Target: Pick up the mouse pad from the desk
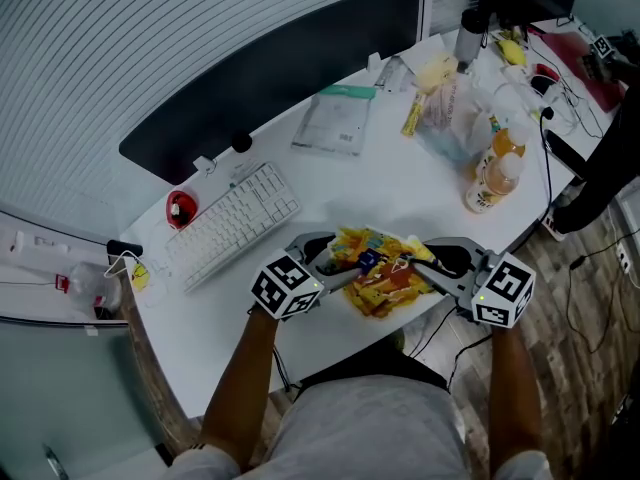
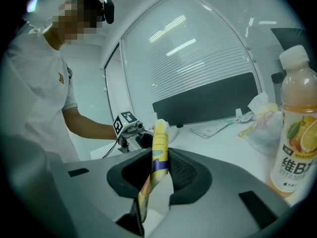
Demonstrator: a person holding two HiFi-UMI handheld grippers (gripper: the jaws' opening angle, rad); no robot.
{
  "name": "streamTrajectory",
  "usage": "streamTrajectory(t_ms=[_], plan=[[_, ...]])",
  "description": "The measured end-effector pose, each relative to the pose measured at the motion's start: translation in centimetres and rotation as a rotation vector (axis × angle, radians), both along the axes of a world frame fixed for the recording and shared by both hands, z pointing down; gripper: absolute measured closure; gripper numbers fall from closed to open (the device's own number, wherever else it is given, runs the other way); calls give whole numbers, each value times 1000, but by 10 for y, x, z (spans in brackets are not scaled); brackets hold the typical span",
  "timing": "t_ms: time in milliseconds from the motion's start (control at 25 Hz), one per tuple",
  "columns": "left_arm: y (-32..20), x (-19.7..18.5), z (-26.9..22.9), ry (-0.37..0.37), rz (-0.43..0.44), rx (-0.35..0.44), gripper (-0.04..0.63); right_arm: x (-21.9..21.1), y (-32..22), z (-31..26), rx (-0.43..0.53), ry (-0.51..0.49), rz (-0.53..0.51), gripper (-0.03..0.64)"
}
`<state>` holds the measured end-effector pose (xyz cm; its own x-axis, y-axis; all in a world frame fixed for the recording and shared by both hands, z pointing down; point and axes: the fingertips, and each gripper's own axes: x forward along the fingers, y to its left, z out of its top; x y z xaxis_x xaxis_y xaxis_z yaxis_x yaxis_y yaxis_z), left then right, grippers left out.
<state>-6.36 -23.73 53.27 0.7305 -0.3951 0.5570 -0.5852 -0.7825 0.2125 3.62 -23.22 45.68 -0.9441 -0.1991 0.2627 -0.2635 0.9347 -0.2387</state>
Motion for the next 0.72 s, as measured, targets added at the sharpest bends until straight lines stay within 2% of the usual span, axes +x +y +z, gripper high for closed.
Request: streamTrajectory(t_ms=[160, 440, 720], plan=[[3, 2, -5, 30, -5, 4, 309, 3, 1, -2, 9, -3, 26, 515], [7, -4, -22, 70, -49, 8, 510, 12, -5, -2, 85, 42, 122, 514], [21, -2, -47, 112, -6, 45, 563, 22, -15, -8, 162, 80, 226, 463]])
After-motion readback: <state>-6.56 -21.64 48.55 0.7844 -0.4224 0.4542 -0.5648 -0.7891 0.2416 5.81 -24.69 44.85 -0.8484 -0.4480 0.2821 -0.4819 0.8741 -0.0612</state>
